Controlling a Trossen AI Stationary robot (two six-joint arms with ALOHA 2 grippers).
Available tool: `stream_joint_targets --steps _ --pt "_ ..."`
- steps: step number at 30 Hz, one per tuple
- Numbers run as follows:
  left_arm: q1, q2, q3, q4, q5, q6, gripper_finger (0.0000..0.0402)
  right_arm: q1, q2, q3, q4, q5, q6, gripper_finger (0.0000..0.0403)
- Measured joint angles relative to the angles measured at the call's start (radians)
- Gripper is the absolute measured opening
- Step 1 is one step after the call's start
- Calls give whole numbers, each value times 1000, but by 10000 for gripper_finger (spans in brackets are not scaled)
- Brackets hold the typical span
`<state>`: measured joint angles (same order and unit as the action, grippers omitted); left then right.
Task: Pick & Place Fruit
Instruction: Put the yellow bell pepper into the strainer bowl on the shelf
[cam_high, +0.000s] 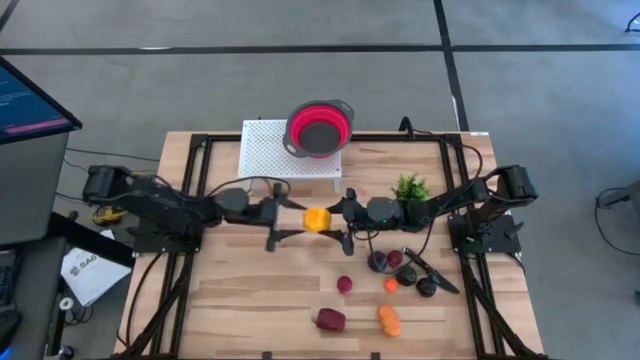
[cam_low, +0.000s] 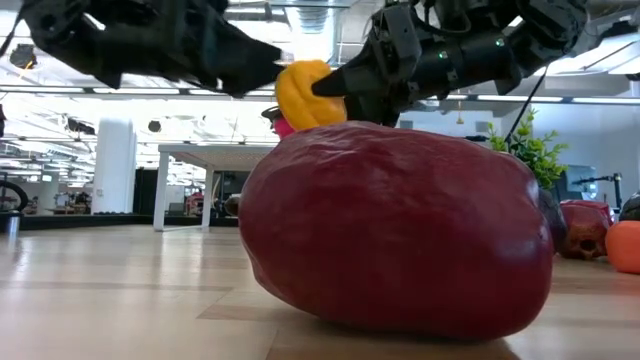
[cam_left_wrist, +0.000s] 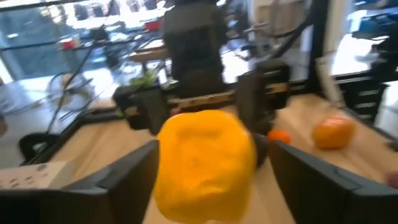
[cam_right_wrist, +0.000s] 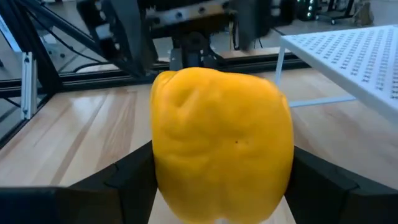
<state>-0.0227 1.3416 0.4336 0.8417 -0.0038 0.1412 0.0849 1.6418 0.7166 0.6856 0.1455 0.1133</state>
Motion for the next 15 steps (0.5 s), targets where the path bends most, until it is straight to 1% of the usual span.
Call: stream_joint_targets --steps 2,4,7,9,11,15 --pt "1 37 23 3 -25 -16 334 0 -5 0 3 2 -11 277" --pt "2 69 40 2 -26 -23 357 0 -2 0 2 2 -16 278" --pt "1 99 48 2 -25 -26 376 0 -1 0 4 2 -19 285" --pt "2 109 49 0 -25 -41 376 -3 -1 0 6 2 -19 288" --pt "2 109 49 5 -25 -51 366 -3 -1 0 5 2 -24 289" --pt "2 108 49 6 -26 -52 320 -2 -1 0 6 0 -34 291"
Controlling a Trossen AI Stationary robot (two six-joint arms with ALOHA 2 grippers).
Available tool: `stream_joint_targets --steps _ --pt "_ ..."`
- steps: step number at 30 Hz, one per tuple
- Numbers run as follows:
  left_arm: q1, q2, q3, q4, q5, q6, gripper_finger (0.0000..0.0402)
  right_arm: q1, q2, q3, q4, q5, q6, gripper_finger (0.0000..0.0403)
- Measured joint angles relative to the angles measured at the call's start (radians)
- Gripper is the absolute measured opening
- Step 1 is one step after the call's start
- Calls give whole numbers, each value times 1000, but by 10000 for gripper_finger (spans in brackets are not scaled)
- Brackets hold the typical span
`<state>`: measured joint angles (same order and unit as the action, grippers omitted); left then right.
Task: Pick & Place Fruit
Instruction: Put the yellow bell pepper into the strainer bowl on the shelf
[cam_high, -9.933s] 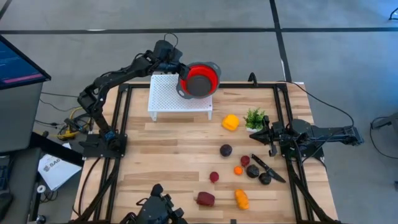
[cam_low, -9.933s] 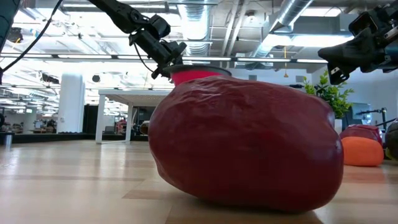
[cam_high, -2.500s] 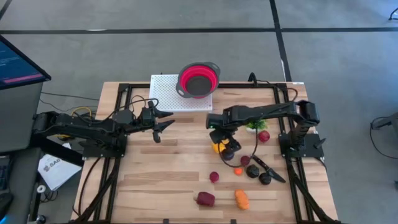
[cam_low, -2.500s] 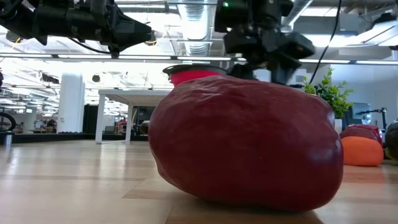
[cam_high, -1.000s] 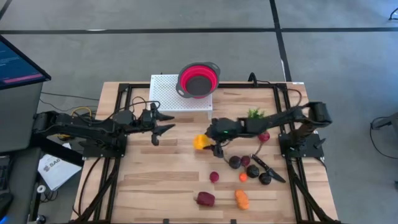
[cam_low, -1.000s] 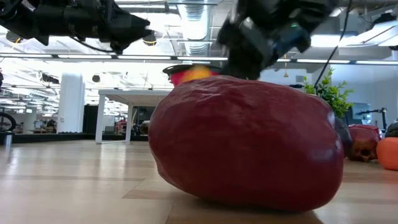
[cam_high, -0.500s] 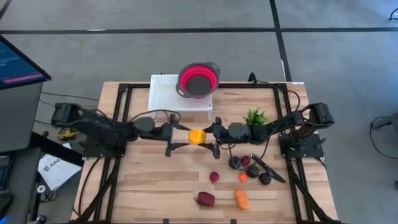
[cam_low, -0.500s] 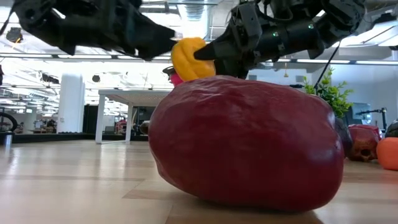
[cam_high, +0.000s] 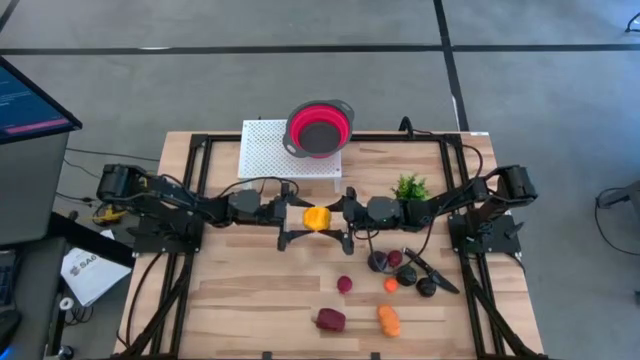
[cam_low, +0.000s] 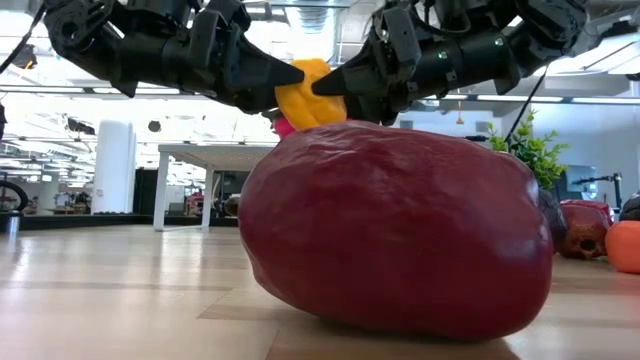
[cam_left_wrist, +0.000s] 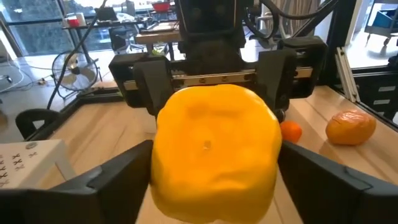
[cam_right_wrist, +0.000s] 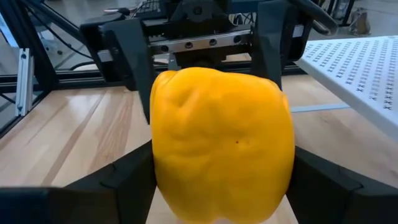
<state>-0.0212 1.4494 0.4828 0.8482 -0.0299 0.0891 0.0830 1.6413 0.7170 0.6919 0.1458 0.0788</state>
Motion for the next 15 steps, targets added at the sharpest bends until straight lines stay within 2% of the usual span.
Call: stream_joint_targets --steps 6,11,15 --pt "0 -1 0 -1 0 0 259 1 0 0 -3 1 0 291" --pt "0 -1 0 -5 11 -2 259 -8 0 2 -16 -17 0 294" --pt "-5 0 -1 -18 24 -1 262 -6 -3 22 -101 -25 -1 318"
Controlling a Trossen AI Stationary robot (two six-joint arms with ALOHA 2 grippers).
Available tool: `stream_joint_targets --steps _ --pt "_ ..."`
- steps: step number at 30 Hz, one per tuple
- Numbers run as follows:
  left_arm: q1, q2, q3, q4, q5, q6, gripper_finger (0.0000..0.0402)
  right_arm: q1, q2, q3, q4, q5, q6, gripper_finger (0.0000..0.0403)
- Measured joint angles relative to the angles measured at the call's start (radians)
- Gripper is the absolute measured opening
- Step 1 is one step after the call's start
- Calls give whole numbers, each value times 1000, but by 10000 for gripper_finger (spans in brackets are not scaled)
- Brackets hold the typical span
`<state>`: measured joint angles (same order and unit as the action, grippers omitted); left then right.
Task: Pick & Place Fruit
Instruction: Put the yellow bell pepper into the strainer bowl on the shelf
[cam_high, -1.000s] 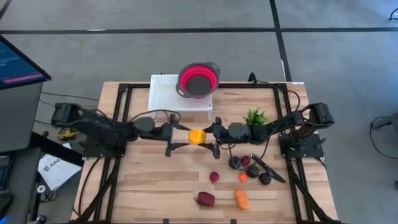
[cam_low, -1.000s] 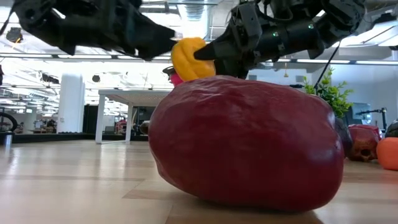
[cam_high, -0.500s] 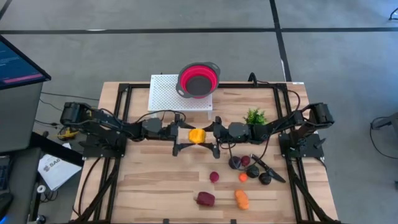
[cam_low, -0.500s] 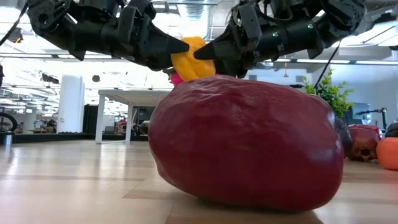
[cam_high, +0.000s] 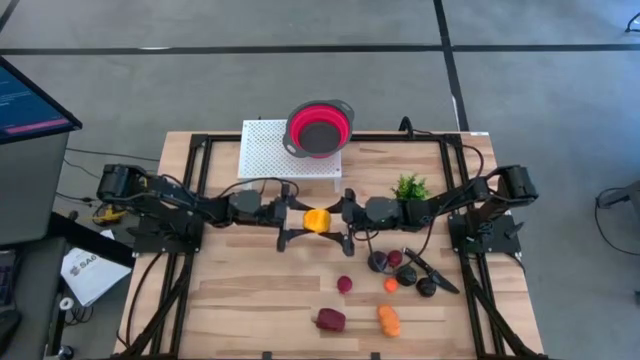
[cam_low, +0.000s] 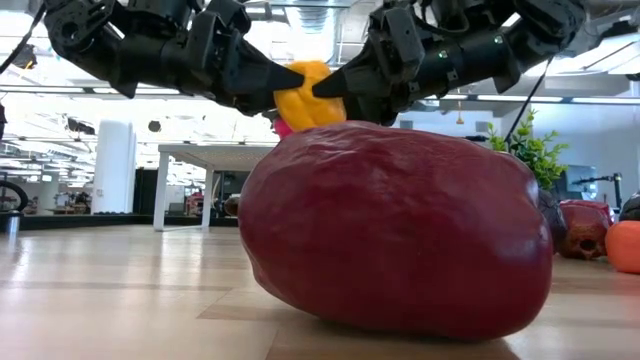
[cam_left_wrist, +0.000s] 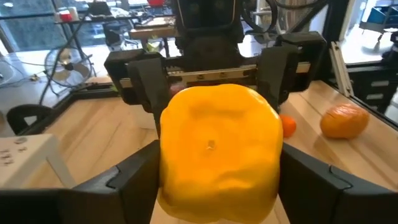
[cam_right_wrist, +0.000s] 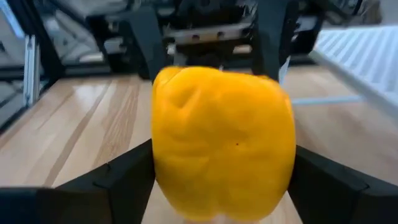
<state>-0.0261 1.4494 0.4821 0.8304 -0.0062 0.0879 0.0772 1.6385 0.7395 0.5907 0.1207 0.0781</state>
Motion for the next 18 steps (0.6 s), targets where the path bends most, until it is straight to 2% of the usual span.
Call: stream_joint_targets --steps 5,9,12,14,16,18 --pt "-2 -2 0 -67 25 -22 260 8 3 69 -300 -12 -31 372" --pt "-11 -10 17 -171 27 -81 260 17 2 65 -401 -12 -12 396" --pt "-14 -65 92 -351 66 -119 260 27 2 6 -345 7 34 398" --pt "-15 -114 172 -534 66 -120 260 27 2 -42 -277 39 69 394" --pt "-9 -156 272 -721 44 -95 261 26 2 -87 -175 48 100 388" --pt "6 -187 387 -901 -28 -60 261 25 2 -124 -71 62 120 381"
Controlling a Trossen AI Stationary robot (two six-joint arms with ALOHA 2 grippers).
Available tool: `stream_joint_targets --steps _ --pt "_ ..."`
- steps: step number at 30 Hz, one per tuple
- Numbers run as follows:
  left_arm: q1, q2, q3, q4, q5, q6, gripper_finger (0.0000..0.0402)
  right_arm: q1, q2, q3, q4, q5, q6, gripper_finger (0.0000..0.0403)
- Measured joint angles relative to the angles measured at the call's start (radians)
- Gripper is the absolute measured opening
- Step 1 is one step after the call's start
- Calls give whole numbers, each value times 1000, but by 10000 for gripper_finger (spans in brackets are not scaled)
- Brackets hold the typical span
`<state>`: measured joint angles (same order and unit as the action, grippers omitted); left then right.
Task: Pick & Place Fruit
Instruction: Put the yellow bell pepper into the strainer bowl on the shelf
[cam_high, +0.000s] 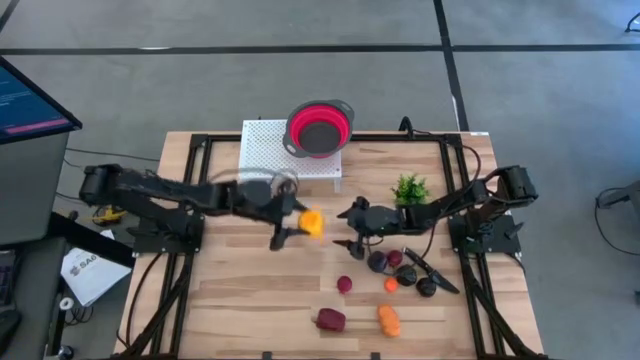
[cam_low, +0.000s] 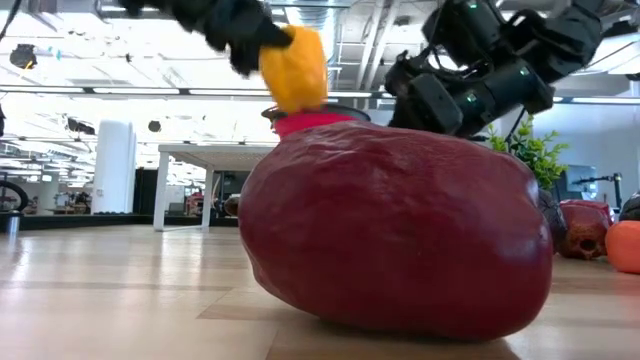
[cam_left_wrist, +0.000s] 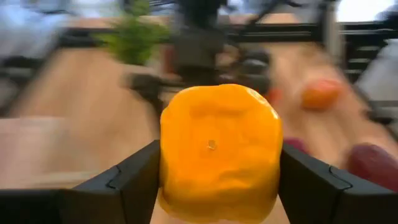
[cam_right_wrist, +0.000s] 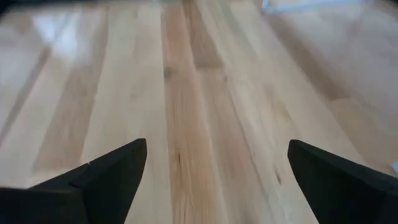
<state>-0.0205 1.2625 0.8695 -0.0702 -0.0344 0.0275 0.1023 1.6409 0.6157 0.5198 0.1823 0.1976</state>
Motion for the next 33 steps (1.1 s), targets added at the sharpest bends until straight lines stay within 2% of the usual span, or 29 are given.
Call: stream_joint_targets --steps 4,10,13,17,20,26,33 --pt "106 21 239 -245 -116 86 262 -1 0 -26 114 28 10 370" --pt "370 197 511 -285 -117 194 262 -1 0 -27 193 56 -11 355" --pt "482 288 596 -280 -107 226 262 -1 0 -27 220 59 -13 348" --pt "594 382 632 -279 -11 213 263 -2 0 -27 235 60 -13 338" --pt "630 432 632 -281 33 191 267 -2 0 -27 239 62 -13 331" --pt "639 484 632 -271 34 178 284 -3 0 -27 239 62 -13 324" --pt "638 489 632 -267 10 177 302 -3 0 -27 238 62 -13 324"
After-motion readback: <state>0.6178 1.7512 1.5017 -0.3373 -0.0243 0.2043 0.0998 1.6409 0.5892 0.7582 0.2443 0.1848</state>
